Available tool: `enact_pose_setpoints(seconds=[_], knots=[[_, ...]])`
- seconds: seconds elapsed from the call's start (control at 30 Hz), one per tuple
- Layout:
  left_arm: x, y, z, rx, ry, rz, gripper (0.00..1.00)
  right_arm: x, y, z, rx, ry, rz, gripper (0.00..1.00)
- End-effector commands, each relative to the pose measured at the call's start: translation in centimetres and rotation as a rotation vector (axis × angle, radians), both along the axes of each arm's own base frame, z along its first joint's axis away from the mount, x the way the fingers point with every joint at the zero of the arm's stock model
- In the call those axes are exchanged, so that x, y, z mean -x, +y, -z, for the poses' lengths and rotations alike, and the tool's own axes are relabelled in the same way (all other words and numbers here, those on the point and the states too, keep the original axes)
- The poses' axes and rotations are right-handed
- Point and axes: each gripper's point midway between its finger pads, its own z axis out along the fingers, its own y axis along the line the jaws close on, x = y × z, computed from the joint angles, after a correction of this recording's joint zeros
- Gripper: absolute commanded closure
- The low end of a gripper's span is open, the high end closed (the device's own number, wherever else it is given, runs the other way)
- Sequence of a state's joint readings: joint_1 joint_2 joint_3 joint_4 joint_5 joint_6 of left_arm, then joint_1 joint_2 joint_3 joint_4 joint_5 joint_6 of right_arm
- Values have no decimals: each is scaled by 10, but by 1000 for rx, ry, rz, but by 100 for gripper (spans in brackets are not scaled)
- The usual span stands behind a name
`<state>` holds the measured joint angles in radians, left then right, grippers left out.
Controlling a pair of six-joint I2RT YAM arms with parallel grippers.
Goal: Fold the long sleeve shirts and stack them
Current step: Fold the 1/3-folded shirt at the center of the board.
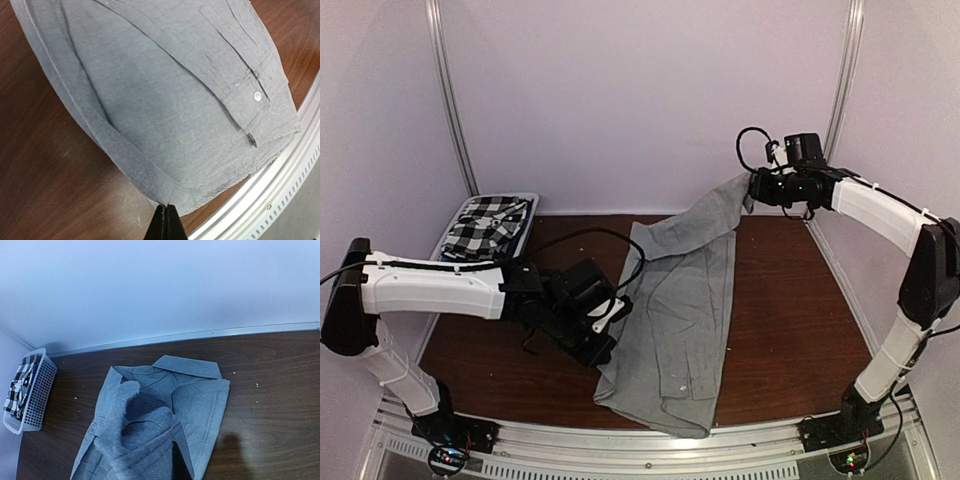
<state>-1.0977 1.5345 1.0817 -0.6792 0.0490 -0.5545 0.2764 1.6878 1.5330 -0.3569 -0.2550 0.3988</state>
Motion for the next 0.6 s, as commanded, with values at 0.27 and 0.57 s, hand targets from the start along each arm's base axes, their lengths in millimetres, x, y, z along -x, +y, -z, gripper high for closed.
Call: enact_pose_setpoints(seconds=[0.27, 0.57], knots=[[34, -38, 10, 54, 84, 238, 100, 34, -54, -2, 96, 1, 146, 100], [37, -47, 12, 65, 107, 286, 100, 44, -68, -34, 123, -49, 204, 100]])
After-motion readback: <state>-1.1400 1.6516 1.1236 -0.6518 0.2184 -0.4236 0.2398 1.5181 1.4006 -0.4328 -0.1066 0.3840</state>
